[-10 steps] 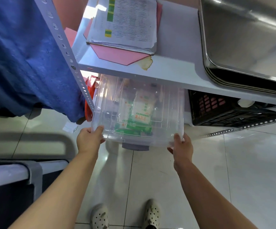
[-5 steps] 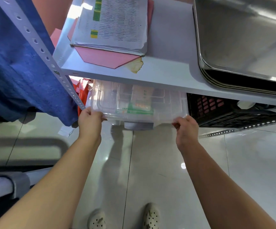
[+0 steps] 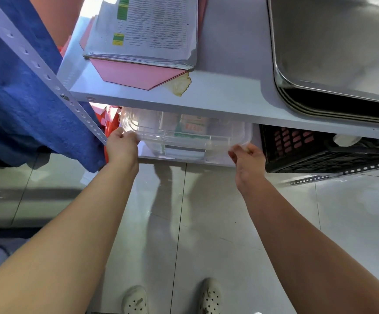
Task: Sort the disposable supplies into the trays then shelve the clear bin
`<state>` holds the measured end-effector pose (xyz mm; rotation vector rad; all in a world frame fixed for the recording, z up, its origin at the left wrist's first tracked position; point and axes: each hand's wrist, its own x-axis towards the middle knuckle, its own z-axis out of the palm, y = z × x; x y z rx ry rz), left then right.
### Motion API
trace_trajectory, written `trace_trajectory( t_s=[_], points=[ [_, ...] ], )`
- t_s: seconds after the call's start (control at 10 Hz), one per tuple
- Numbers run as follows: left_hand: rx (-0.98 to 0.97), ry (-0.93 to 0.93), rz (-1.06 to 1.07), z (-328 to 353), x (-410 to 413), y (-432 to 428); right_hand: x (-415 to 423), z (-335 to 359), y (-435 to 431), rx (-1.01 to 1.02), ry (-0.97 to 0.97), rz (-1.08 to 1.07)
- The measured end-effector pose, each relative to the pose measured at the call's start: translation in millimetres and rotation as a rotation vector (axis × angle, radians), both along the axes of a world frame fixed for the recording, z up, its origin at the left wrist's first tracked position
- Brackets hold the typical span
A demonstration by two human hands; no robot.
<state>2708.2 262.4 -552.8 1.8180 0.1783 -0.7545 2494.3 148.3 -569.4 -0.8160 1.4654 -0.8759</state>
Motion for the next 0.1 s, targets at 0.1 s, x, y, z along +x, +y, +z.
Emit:
trace_trajectory(
  t_s=[0.1],
  points=[
    [0.042,0.030,-0.016,-0.2,-3.9,4.6,-6.6,1.1,8.1,0.043,0.106,0.060]
  ],
)
